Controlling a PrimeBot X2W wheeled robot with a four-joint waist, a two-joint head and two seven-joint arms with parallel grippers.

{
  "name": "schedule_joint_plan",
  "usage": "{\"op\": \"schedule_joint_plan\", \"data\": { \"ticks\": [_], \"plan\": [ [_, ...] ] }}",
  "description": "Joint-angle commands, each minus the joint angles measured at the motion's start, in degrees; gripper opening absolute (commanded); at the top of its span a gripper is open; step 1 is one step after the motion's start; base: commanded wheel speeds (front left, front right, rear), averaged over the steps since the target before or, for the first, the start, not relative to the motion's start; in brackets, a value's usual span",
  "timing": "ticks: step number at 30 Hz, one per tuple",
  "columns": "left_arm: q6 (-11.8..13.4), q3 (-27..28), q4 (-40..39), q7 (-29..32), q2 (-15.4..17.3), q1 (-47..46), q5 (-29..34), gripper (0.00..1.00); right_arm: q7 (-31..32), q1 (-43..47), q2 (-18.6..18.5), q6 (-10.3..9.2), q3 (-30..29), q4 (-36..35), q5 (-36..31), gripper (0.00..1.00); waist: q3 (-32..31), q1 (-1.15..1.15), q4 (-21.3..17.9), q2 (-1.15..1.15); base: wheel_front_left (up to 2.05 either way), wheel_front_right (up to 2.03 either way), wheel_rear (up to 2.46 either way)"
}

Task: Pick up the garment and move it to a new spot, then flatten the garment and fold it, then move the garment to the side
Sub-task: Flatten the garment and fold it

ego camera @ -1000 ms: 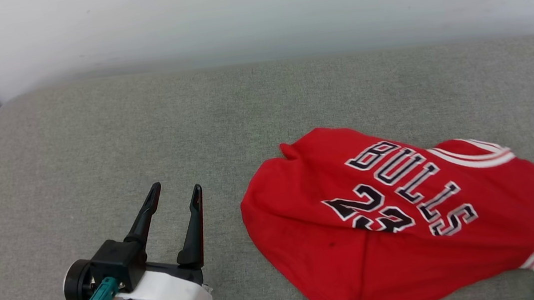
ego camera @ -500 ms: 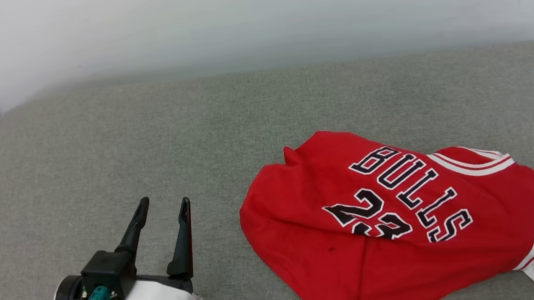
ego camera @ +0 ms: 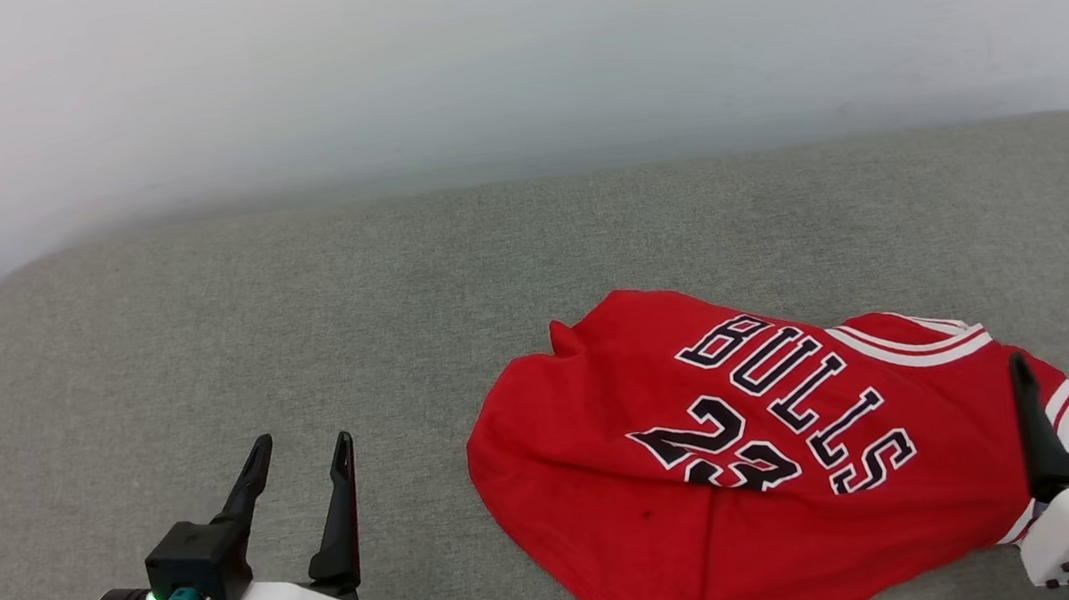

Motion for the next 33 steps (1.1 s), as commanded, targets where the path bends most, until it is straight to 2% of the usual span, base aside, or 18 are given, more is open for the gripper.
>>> {"op": "schedule_joint_plan", "data": {
  "ticks": [1, 6, 11, 19, 22, 28, 33],
  "plan": [
    [0.2, 0.1, 0.2, 0.4, 0.4, 0.4, -0.2, 1.00, 0.2, 0.9, 0.1, -0.05, 1.5, -1.5, 0.5, 1.00, -0.1, 0.00, -0.4, 0.00, 0.00, 0.00, 0.00],
    [-0.8, -0.1, 1.0, 2.0, 1.0, -1.4, -1.0, 1.00, 1.1, 3.5, 0.2, -0.05, 7.2, -7.0, 2.6, 1.00, 0.1, 0.00, -1.4, 0.00, 0.00, 0.00, 0.00],
    [-4.5, -1.1, 3.5, 5.9, 1.8, -6.6, -2.5, 1.00, 1.9, 3.8, 0.2, -0.06, 11.8, -11.7, 4.0, 1.00, 2.7, 0.00, -3.3, 0.00, 0.00, 0.00, 0.00],
    [-14.3, -5.7, 14.2, 20.4, 0.5, -21.6, -6.9, 1.00, 1.6, -0.1, 0.2, -0.05, 16.4, -13.2, 4.1, 1.00, 10.0, 0.00, -7.2, 0.00, 0.00, 0.00, 0.00],
    [-16.9, -8.0, 18.6, 26.8, 0.3, -26.5, -7.8, 1.00, 1.2, -0.9, 0.2, -0.05, 16.6, -12.3, 4.6, 1.00, 11.9, 0.00, -8.5, 0.00, 0.00, 0.00, 0.00],
    [-18.7, -11.9, 25.3, 37.9, 0.3, -33.0, -9.3, 1.00, 0.2, -1.9, 0.2, -0.05, 16.8, -10.5, 5.3, 1.00, 14.8, 0.00, -10.5, 0.00, 0.00, 0.00, 0.00],
    [-19.2, -17.3, 31.3, 49.1, -0.3, -32.5, -9.5, 1.00, -0.9, -2.6, 0.2, -0.05, 16.2, -9.5, 5.3, 1.00, 16.0, 0.00, -11.3, 0.00, 0.00, 0.00, 0.00]
  ]
}}
